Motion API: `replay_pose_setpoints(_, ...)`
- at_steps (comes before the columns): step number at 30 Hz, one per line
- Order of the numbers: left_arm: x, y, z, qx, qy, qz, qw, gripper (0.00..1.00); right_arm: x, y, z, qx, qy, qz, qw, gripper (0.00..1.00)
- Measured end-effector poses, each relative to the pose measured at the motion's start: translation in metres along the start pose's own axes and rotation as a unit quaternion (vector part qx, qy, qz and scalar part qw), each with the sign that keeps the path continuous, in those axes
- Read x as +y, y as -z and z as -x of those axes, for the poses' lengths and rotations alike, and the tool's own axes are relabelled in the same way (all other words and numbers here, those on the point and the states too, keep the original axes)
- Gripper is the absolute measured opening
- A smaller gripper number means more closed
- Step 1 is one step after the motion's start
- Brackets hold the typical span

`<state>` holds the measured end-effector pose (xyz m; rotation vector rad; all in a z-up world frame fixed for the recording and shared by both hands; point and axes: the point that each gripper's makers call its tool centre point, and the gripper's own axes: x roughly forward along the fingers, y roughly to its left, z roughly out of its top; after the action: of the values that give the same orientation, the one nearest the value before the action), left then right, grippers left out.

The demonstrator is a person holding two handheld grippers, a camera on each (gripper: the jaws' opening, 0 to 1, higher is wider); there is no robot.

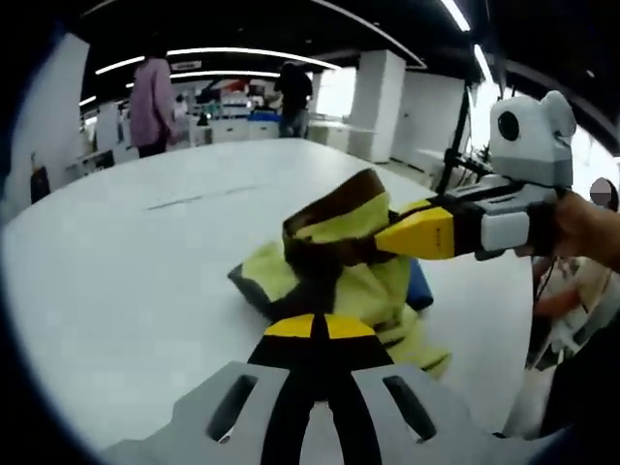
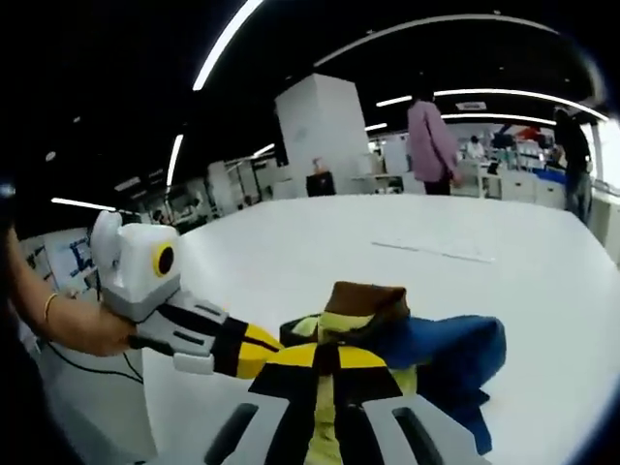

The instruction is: Fold the garment on the visible template until the final outline fits inside the template.

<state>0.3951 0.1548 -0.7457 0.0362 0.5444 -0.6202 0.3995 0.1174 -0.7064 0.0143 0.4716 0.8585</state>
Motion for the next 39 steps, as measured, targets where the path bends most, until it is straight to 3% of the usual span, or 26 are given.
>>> replay_pose_setpoints(5,0.002,0.004,0.0,0.005,0.0,0.003,1.0,0.0,0.002,0.018,-0.01,0.036,-0.006,0.008,0.9993,0.01)
replay_pose_setpoints(17,0.002,0.006,0.0,0.008,0.002,0.004,1.0,0.0,0.001,0.029,-0.015,0.059,-0.014,-0.002,0.9981,0.03)
replay_pose_setpoints(27,0.004,0.006,0.002,0.009,0.0,0.001,1.0,0.0,-0.002,0.015,0.011,0.059,-0.017,0.007,0.9981,0.24)
replay_pose_setpoints(39,0.008,0.006,0.001,0.013,-0.006,-0.011,0.9998,0.0,-0.042,-0.009,0.037,0.04,0.006,0.041,0.9983,0.36)
